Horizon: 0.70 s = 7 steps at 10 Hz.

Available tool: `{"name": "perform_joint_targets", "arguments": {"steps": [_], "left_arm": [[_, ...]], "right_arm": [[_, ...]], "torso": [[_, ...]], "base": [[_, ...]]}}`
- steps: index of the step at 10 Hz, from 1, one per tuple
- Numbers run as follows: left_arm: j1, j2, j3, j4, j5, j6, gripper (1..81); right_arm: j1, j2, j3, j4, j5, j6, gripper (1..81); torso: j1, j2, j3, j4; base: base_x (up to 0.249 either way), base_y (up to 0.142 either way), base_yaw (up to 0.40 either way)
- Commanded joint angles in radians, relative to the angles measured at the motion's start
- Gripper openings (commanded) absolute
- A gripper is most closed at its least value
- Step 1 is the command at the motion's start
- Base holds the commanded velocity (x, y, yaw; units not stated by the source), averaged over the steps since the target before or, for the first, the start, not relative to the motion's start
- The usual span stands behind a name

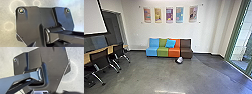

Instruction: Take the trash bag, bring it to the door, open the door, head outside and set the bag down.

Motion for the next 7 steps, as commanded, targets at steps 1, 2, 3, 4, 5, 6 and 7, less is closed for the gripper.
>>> {"name": "perform_joint_targets", "arguments": {"steps": [1, 2, 3, 4, 5, 6, 7], "left_arm": [[-0.057, 0.001, 0.004, 0.009, 0.055, 0.0, 81.1], [-0.057, 0.002, 0.004, 0.009, 0.055, 0.0, 81.1], [-0.055, 0.004, 0.004, 0.009, 0.055, 0.0, 81.1], [-0.057, 0.004, 0.004, 0.009, 0.055, 0.0, 81.1], [-0.057, 0.004, 0.004, 0.009, 0.055, 0.0, 81.1], [-0.055, 0.004, 0.004, 0.009, 0.055, 0.0, 81.1], [-0.055, 0.004, 0.004, 0.009, 0.055, 0.0, 81.1]], "right_arm": [[0.036, -0.012, 0.004, -0.005, -0.064, -0.005, 81.1], [0.036, -0.012, 0.004, -0.005, -0.064, -0.003, 81.1], [0.038, -0.014, 0.004, -0.005, -0.064, -0.003, 81.1], [0.036, -0.014, 0.004, -0.005, -0.064, -0.003, 81.1], [0.036, -0.014, 0.004, -0.005, -0.064, -0.003, 81.1], [0.036, -0.014, 0.004, -0.005, -0.064, -0.003, 81.1], [0.036, -0.014, 0.004, -0.005, -0.064, -0.003, 81.1]], "torso": [[0.0, 0.0, 0.0, 0.0], [0.0, 0.0, 0.0, 0.0], [0.0, 0.0, 0.0, 0.0], [0.0, 0.0, 0.0, 0.0], [0.0, 0.0, 0.0, 0.0], [0.0, 0.0, 0.0, 0.0], [0.0, 0.0, 0.0, 0.0]], "base": [[0.193, -0.064, 0.0], [0.193, -0.064, 0.0], [0.194, -0.064, 0.0], [0.194, -0.064, 0.0], [0.193, -0.064, 0.0], [0.193, -0.064, 0.0], [0.193, -0.063, 0.0]]}}
